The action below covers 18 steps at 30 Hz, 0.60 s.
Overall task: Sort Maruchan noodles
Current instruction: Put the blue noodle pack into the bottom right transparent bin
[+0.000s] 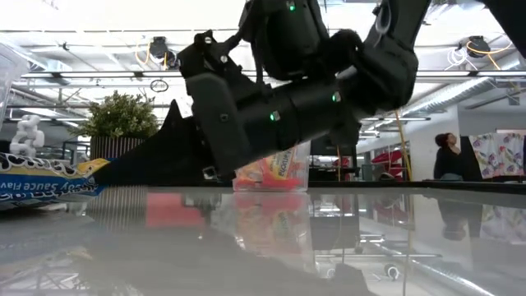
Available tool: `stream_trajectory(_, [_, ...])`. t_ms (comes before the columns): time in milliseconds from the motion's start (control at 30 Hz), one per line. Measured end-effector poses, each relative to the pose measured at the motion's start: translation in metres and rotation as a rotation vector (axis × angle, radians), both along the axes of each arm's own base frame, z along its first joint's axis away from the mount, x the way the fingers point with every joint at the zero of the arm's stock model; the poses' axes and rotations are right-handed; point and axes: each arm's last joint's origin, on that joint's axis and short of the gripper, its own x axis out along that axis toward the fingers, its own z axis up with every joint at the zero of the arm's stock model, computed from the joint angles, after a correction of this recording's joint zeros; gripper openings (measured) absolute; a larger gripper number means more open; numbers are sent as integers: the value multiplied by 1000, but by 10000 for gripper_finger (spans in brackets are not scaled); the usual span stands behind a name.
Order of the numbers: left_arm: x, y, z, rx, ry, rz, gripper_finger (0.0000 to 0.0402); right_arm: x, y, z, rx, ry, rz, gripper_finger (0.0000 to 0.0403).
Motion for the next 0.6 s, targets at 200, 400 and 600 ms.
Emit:
stream_trajectory(200, [1,1,0,-2,-2,6,65,3,-6,-21,30,-35,51,198])
stream_trajectory(400, [2,1,0,-11,-8,12,65,3,-5,-27,24,-55,61,197])
stream_trajectory(600, [3,0,2,-45,-40,22,65,4,-6,-24,0,-101,71,197])
